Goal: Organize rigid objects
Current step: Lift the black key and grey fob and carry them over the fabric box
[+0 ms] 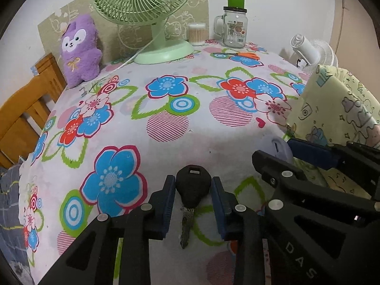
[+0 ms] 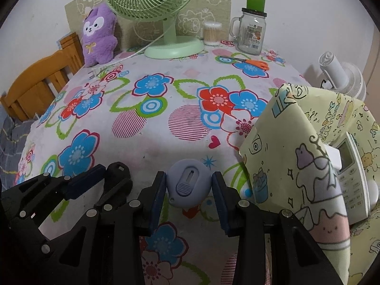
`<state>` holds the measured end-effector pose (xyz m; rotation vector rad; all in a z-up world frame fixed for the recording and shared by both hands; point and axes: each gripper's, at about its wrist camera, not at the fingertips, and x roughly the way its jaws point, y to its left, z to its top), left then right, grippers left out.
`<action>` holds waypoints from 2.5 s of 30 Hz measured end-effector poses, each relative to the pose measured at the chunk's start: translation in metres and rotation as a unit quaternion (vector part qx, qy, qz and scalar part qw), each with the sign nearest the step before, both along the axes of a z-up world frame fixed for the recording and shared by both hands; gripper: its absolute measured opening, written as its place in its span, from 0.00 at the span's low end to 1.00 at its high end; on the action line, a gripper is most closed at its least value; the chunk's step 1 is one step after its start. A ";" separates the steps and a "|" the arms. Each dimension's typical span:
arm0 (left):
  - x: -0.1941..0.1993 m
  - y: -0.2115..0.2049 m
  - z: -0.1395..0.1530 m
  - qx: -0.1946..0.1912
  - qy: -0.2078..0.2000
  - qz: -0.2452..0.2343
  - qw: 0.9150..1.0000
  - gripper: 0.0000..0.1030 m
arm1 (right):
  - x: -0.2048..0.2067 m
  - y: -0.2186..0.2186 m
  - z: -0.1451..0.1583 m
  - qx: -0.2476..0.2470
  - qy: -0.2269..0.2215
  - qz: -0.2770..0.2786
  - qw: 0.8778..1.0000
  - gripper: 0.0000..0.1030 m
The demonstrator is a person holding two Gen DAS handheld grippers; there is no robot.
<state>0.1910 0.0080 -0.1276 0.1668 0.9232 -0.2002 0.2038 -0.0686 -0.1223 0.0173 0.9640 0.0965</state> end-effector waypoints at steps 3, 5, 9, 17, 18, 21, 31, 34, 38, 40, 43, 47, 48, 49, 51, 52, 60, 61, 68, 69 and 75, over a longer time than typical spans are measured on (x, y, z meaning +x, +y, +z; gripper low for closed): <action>-0.007 0.000 0.004 0.002 -0.005 0.001 1.000 0.29 | -0.006 0.000 0.004 -0.001 -0.005 0.002 1.000 0.41; -0.011 0.000 0.007 0.001 -0.007 0.002 1.000 0.29 | -0.010 0.001 0.007 -0.002 -0.009 0.002 1.000 0.41; -0.022 0.000 0.014 0.000 -0.011 0.004 1.000 0.29 | -0.021 0.001 0.014 -0.003 -0.017 0.006 1.000 0.41; -0.044 -0.004 0.028 0.001 -0.025 0.008 1.000 0.29 | -0.043 -0.002 0.030 -0.003 -0.034 0.009 0.999 0.41; -0.048 -0.004 0.030 0.001 -0.027 0.008 1.000 0.29 | -0.046 -0.002 0.032 -0.003 -0.036 0.010 0.999 0.41; -0.057 -0.007 0.037 0.002 -0.034 0.009 0.999 0.29 | -0.055 -0.004 0.039 -0.003 -0.043 0.010 0.999 0.41; -0.088 -0.019 0.058 -0.007 -0.047 0.002 0.999 0.29 | -0.085 -0.016 0.061 -0.003 -0.061 0.009 0.998 0.41; -0.095 -0.023 0.063 -0.009 -0.048 0.000 0.999 0.29 | -0.092 -0.020 0.066 0.000 -0.062 0.010 0.998 0.41; -0.103 -0.030 0.072 -0.008 -0.053 0.000 0.999 0.29 | -0.101 -0.026 0.074 0.002 -0.067 0.010 0.998 0.41; -0.106 -0.033 0.077 -0.007 -0.057 0.000 0.998 0.29 | -0.105 -0.030 0.080 0.002 -0.071 0.010 0.997 0.41; -0.109 -0.039 0.084 -0.006 -0.062 -0.001 0.998 0.29 | -0.109 -0.036 0.088 0.003 -0.077 0.009 0.997 0.41; -0.112 -0.047 0.092 -0.006 -0.066 -0.006 0.998 0.29 | -0.112 -0.045 0.096 0.005 -0.083 0.009 0.997 0.41; -0.112 -0.050 0.094 -0.006 -0.067 -0.007 0.998 0.29 | -0.112 -0.048 0.098 0.006 -0.084 0.009 0.996 0.41; -0.112 -0.053 0.095 -0.005 -0.068 -0.008 0.998 0.29 | -0.112 -0.049 0.100 0.005 -0.085 0.008 0.996 0.41; -0.114 -0.057 0.099 -0.005 -0.070 -0.010 0.997 0.29 | -0.114 -0.055 0.103 0.006 -0.088 0.008 0.996 0.41; -0.114 -0.060 0.100 -0.005 -0.072 -0.011 0.997 0.29 | -0.114 -0.057 0.105 0.006 -0.089 0.008 0.996 0.41; -0.111 -0.080 0.110 -0.003 -0.080 -0.018 0.997 0.29 | -0.112 -0.078 0.115 0.006 -0.098 0.004 0.995 0.41; -0.111 -0.083 0.112 -0.001 -0.081 -0.021 0.996 0.29 | -0.112 -0.081 0.115 0.006 -0.099 0.003 0.995 0.41; -0.104 -0.104 0.118 0.001 -0.087 -0.035 0.996 0.29 | -0.108 -0.101 0.122 0.007 -0.105 -0.009 0.994 0.41; -0.103 -0.108 0.119 0.001 -0.087 -0.038 0.995 0.29 | -0.107 -0.105 0.123 0.006 -0.106 -0.011 0.994 0.41; -0.096 -0.126 0.117 0.002 -0.086 -0.054 0.995 0.29 | -0.101 -0.125 0.122 0.003 -0.105 -0.025 0.994 0.41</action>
